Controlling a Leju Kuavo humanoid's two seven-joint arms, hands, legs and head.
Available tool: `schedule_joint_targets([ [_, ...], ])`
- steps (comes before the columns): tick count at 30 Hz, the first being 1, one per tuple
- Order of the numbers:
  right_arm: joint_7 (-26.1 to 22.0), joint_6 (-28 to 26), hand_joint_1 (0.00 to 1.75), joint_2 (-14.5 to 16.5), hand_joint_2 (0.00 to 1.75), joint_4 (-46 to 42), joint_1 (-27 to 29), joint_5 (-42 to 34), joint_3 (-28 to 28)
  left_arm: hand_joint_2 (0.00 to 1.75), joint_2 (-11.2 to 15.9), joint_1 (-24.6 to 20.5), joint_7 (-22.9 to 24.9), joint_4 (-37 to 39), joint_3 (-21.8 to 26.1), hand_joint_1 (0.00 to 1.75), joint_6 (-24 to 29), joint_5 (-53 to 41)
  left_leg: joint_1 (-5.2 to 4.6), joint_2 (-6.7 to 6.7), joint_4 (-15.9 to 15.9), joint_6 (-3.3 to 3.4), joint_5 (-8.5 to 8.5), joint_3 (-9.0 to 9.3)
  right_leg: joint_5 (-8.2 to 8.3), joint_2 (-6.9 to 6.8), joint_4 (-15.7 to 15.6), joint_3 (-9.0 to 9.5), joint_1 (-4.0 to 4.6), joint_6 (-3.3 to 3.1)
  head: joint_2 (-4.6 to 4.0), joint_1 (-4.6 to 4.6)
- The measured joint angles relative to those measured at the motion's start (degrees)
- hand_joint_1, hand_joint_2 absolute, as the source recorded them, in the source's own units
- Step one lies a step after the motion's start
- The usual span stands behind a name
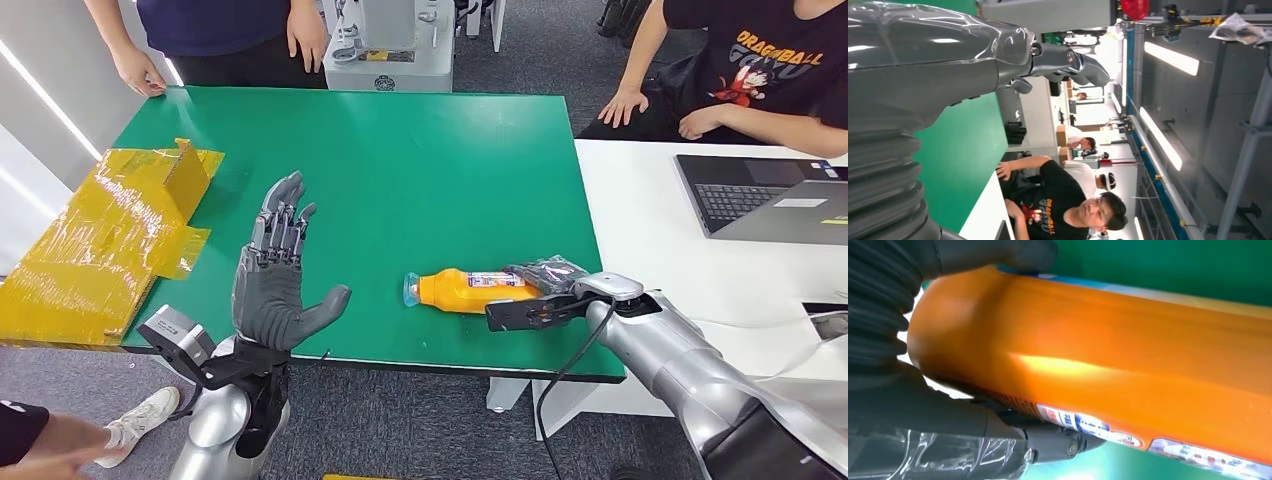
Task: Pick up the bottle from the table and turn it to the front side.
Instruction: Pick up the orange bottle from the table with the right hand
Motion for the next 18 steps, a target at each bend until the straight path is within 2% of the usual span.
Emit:
schedule_joint_targets([
  [13, -1.1, -2.38, 1.75, 0.0, 1.75, 0.05, 0.3, -0.09, 0.0, 1.75, 0.55, 0.03, -0.61, 0.86, 0.43, 0.0, 0.75, 0.91, 0.0, 0.0, 0.0, 0.0, 0.0, 0.0, 0.0, 0.0, 0.01, 0.0, 0.0, 0.0, 0.0, -0.01],
  [15, -1.38, -4.72, 1.75, 0.0, 1.75, 0.01, 0.62, 0.26, -0.04, 1.75, 0.57, 0.09, -0.68, 0.9, 0.44, 0.0, 0.85, 1.06, 0.0, -0.01, 0.0, 0.0, 0.0, -0.02, 0.0, 0.0, 0.01, 0.0, 0.0, 0.0, 0.0, -0.01],
  [18, -1.04, -11.89, 1.75, 0.01, 1.75, -0.5, 1.66, 1.31, -0.76, 1.75, 0.56, 0.21, -0.91, 0.91, 0.44, 0.0, 1.19, 1.14, 0.0, -0.02, 0.0, 0.0, 0.0, -0.08, 0.0, -0.02, 0.02, -0.03, 0.0, 0.0, 0.0, -0.01],
])
